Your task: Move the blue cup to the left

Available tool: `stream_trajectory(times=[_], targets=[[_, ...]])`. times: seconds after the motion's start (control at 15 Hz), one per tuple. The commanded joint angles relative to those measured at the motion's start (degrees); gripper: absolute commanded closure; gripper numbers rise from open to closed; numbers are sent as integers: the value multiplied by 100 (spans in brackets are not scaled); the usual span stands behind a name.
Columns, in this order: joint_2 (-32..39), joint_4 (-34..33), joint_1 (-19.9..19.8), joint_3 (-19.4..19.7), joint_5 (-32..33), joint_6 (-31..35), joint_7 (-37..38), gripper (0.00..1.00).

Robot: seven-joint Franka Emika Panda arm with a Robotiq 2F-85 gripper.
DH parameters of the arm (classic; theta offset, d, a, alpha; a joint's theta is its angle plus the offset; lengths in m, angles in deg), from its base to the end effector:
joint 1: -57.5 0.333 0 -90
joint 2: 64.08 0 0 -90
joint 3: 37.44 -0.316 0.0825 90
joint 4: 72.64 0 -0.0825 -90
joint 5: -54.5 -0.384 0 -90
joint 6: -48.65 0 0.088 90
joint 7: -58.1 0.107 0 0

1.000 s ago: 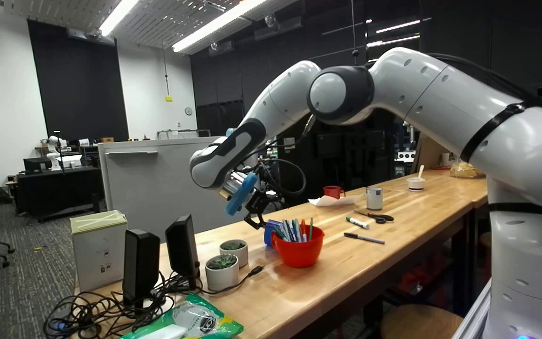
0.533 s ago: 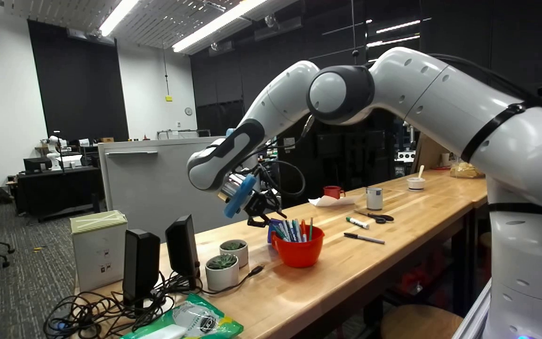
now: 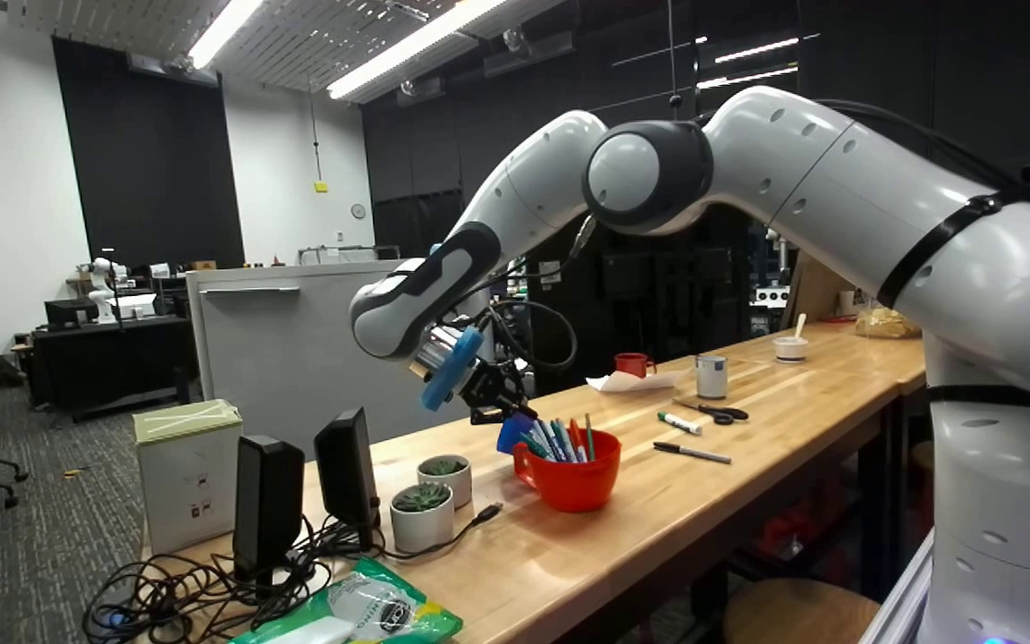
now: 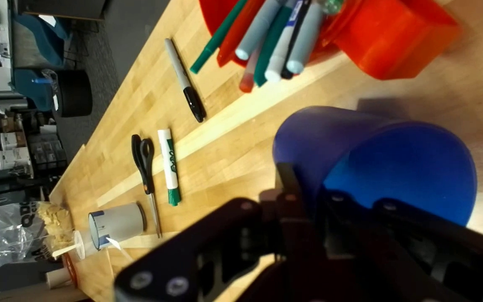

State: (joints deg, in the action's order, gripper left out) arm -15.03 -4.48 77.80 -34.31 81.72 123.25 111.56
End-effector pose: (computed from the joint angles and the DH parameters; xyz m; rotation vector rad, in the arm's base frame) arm 0.6562 0.1519 0.2527 2.1727 -0.6450 -0.3479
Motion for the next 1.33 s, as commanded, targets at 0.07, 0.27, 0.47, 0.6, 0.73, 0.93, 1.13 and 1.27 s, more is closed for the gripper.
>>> stream_trajectory(times=[0.07,0.27,0.47,0.6,0.73,0.93,1.13,1.27], targets=[[-214,12,91,6,139,234,-66,99],[-300,-186,96,2,203,539,-190,99],[-386,-420,26,-15,139,842,-378,99],[-491,-499,-167,-137,-31,1117,-634,99],[-563,-532,-364,-230,-309,1463,-873,99],[-692,-363,-809,-423,-878,2125,-1252,99],[-788,-77,-1337,-643,-1594,2652,-1654,99],[-792,89,-1538,-582,-2265,2925,-2028,99]])
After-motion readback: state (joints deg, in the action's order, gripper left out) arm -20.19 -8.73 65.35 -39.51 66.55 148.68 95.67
